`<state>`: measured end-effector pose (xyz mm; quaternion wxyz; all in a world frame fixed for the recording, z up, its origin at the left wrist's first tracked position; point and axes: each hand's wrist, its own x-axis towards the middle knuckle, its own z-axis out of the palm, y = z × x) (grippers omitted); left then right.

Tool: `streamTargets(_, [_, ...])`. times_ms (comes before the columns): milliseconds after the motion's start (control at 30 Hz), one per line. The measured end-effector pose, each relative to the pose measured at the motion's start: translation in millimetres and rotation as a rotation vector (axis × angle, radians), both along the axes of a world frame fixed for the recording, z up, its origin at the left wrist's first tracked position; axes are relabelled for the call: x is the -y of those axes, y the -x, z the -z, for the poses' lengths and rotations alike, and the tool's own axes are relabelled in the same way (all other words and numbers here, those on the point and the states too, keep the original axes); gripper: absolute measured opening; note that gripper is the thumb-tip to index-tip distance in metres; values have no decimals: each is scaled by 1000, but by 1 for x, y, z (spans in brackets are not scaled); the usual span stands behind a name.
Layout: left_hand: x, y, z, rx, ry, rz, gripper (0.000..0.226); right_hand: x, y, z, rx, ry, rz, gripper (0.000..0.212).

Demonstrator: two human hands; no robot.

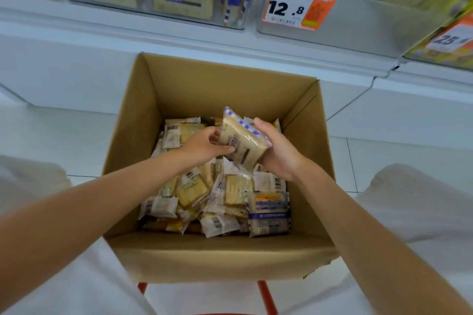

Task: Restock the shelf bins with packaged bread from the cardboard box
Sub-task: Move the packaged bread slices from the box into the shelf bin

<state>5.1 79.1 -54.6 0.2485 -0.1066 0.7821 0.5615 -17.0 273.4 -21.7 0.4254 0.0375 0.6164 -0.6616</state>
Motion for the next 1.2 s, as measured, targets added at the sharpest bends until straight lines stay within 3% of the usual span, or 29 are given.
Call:
streamTargets(100, [7,1,-4,115,-3,-38,42,-4,1,-7,-70,-18,119,54])
streamTargets(200, [2,-5,-4,251,5,-61,45,-8,1,-7,-176,-94,58,35])
streamTargets(300, [2,-5,-9,314,-124,-70,48,-10,1,-3,-226,-231,81,41])
streamTargets(433, [10,7,-12,326,-382,-290,83,-17,1,1,-139,-261,38,45])
streamTargets(533, [11,4,-10,438,-526,-296,108,-18,0,9,-20,-101,218,43])
streamTargets(633, [-1,-6,-10,439,-482,-203,65,-18,-3,17,79,24,366,43])
streamTargets(700, [-4,-9,-11,323,-371,-244,42,-22,-4,20,76,-3,302,46])
streamTargets(733, [-1,-8,-10,183,-214,-235,36,-25,-4,25,30,-98,230,52])
streamTargets(800, [16,-2,-9,-129,279,-39,33,-36,-6,33,-158,-434,-9,63])
streamTargets(867, [29,0,-7,-250,572,123,40,-44,-13,48,-267,-643,-284,57])
streamTargets(933, [35,-2,-4,-208,617,142,48,-48,-27,67,-199,-707,-505,56])
streamTargets(1033, [35,-6,1,-145,543,114,36,-47,-42,94,-267,-868,-740,49])
streamTargets(1100, [39,-7,1,-101,471,74,31,-43,-42,99,-365,-949,-791,17])
streamTargets(1167, [46,-7,1,-21,360,-29,29,-41,-34,99,-385,-913,-769,34])
streamTargets(1200, [49,-6,3,35,287,-115,29,-41,-29,94,-373,-850,-700,33])
